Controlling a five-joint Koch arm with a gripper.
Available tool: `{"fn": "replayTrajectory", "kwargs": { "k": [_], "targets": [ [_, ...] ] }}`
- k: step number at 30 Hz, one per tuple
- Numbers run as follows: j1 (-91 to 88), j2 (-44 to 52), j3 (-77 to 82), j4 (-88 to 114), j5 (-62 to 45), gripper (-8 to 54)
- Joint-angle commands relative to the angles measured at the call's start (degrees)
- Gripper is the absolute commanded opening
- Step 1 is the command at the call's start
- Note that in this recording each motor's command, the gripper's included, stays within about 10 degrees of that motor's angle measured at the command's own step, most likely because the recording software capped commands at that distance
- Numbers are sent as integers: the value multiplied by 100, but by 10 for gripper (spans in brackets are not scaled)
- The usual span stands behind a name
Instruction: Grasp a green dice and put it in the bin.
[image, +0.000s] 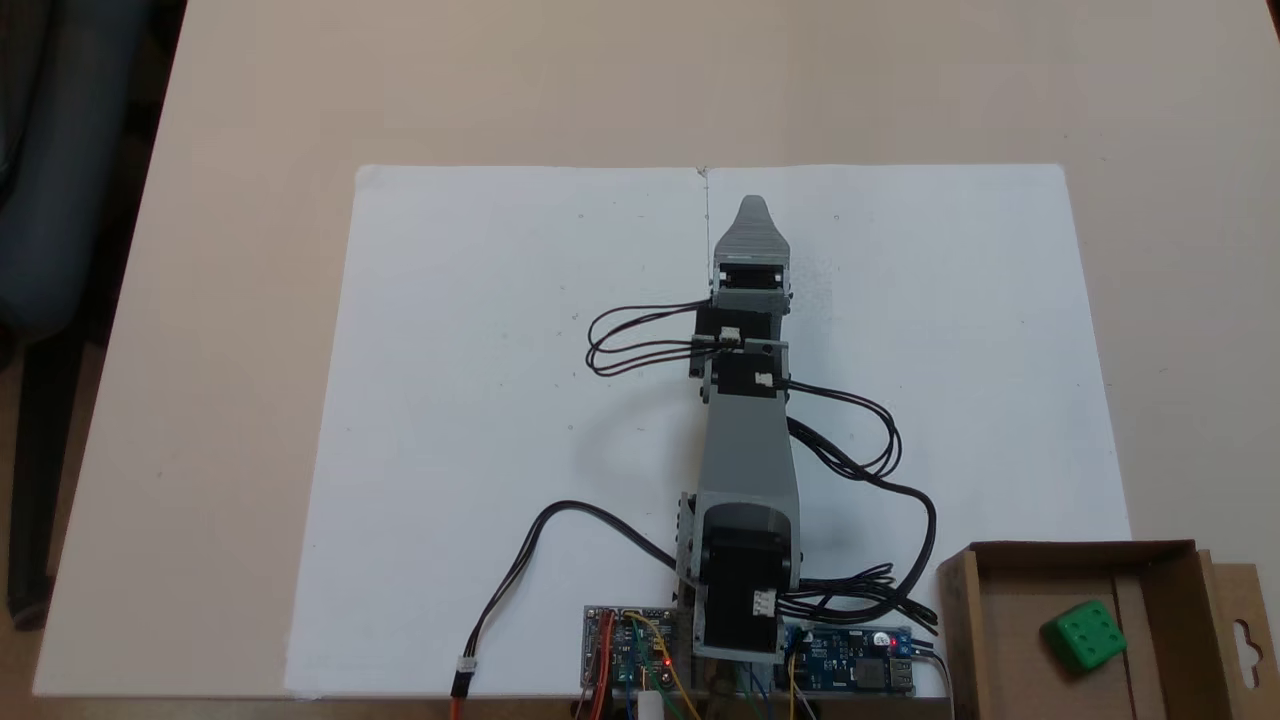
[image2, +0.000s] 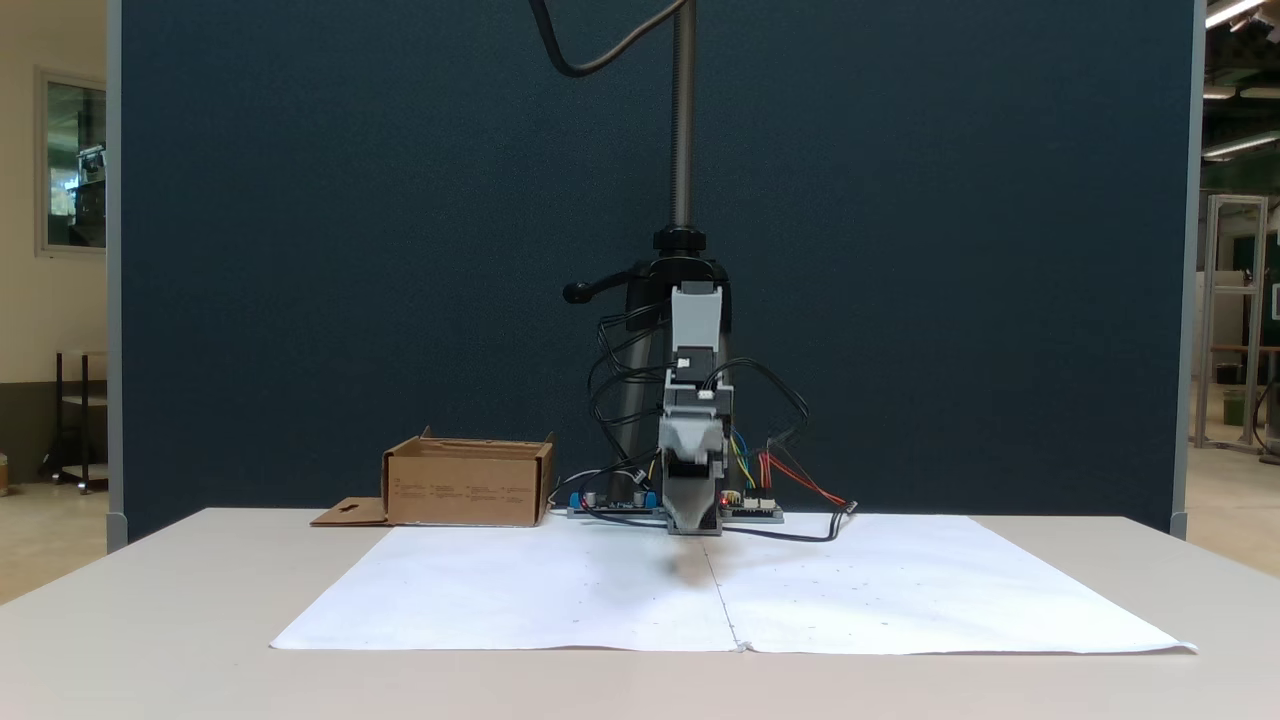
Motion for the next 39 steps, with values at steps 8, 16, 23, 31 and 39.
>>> {"fn": "replayTrajectory", "kwargs": {
  "k": [8,16,23,31,39],
  "targets": [
    [-220,905,422,-2327,-44,425],
    [-536,1617,1389,-3777,-176,427],
    [-721,2021,2347,-5034,-202,433],
    [-589,2092,3041,-6379,-237,436],
    [-589,2074,3041,-6346,-229,437]
  ]
}}
